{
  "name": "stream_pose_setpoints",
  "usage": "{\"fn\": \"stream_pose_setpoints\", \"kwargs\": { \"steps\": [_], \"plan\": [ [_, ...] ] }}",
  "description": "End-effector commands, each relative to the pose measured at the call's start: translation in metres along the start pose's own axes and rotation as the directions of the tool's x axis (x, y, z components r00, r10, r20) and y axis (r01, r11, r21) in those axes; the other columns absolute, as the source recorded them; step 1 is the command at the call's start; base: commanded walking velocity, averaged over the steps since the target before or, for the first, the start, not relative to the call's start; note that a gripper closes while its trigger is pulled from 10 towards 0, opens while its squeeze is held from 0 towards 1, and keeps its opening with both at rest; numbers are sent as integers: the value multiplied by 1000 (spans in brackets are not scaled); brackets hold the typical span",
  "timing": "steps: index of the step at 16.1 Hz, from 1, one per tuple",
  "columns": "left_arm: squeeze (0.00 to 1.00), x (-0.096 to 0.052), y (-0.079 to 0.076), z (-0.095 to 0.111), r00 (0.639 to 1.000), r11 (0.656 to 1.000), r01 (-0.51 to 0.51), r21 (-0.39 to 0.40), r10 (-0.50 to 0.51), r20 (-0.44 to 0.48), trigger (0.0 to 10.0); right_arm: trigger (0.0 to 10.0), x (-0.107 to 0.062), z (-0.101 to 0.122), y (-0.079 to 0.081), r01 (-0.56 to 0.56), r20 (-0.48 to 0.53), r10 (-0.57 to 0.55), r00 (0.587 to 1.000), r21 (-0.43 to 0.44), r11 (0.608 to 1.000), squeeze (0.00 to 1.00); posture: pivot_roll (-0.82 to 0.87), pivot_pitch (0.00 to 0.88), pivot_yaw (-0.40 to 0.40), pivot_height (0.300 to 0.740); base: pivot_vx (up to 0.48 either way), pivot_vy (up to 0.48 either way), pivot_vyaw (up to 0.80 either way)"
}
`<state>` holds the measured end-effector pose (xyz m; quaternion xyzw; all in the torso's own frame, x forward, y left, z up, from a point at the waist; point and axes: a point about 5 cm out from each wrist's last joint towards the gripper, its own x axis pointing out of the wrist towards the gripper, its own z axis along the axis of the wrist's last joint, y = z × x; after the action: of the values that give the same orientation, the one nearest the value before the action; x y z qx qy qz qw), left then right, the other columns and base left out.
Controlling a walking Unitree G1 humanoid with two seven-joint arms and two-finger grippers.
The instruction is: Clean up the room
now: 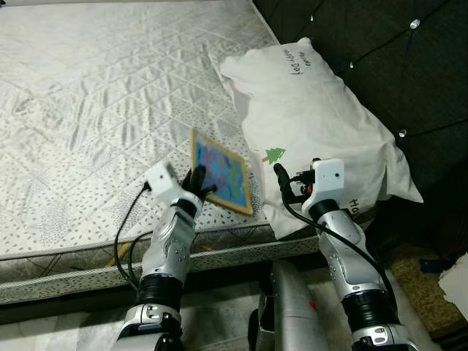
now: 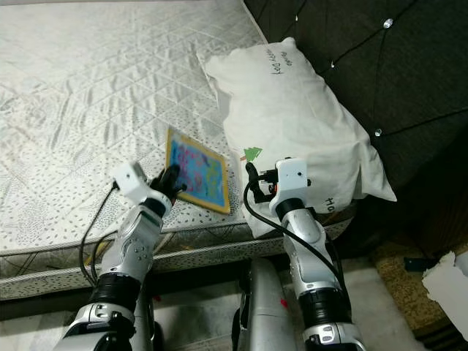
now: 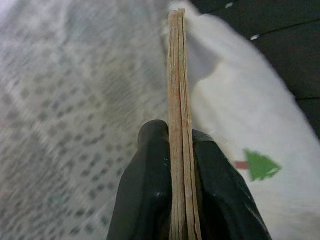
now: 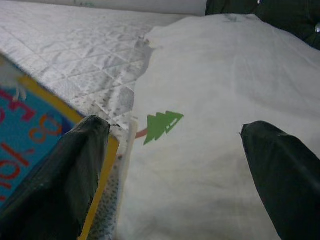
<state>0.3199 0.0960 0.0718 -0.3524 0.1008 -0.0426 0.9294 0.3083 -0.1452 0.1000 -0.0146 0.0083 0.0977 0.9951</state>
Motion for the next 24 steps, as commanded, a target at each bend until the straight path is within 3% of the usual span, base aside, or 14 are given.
{"fn": "stream_pose_setpoints", "kwargs": {
  "steps": [1,3,8,9,10,11,20,24],
  "plan": [
    [0,3,-7,-1,1000,999,13,-45,-13,6,10000,10000,-1,4,-3,3,11,-3,1000,-4,1000,0,-73,92,-65,560,0,0,0],
    [0,3,2,-15,996,995,-49,-84,43,-78,10000,10000,-2,6,-4,1,13,-1,1000,-13,1000,0,-76,91,-67,560,0,0,0],
    [0,10,11,-15,989,991,-75,-109,60,-133,10000,10000,0,8,-3,-3,17,3,1000,-17,1000,0,-79,83,-70,560,0,0,0],
    [506,11,14,-15,986,991,-82,-106,66,-152,10000,10000,0,8,-3,-4,17,4,1000,-17,1000,0,-79,82,-70,560,0,0,0],
    [624,12,16,-15,985,992,-79,-95,62,-163,10000,10000,0,8,-3,-4,18,4,1000,-18,1000,0,-81,80,-68,560,0,0,0],
    [1000,14,20,-11,984,993,-94,-75,81,-159,10000,10000,0,8,-3,-3,20,3,1000,-19,1000,0,-81,75,-67,560,0,0,0],
    [1000,18,49,21,978,982,-190,13,191,-82,10000,10000,4,10,-2,-5,31,5,1000,-20,1000,0,-73,54,-63,560,0,0,0],
    [1000,17,60,32,974,971,-216,99,222,-55,10000,10000,7,12,-2,-6,37,7,999,-22,1000,0,-68,41,-60,560,0,0,0]
  ]
}}
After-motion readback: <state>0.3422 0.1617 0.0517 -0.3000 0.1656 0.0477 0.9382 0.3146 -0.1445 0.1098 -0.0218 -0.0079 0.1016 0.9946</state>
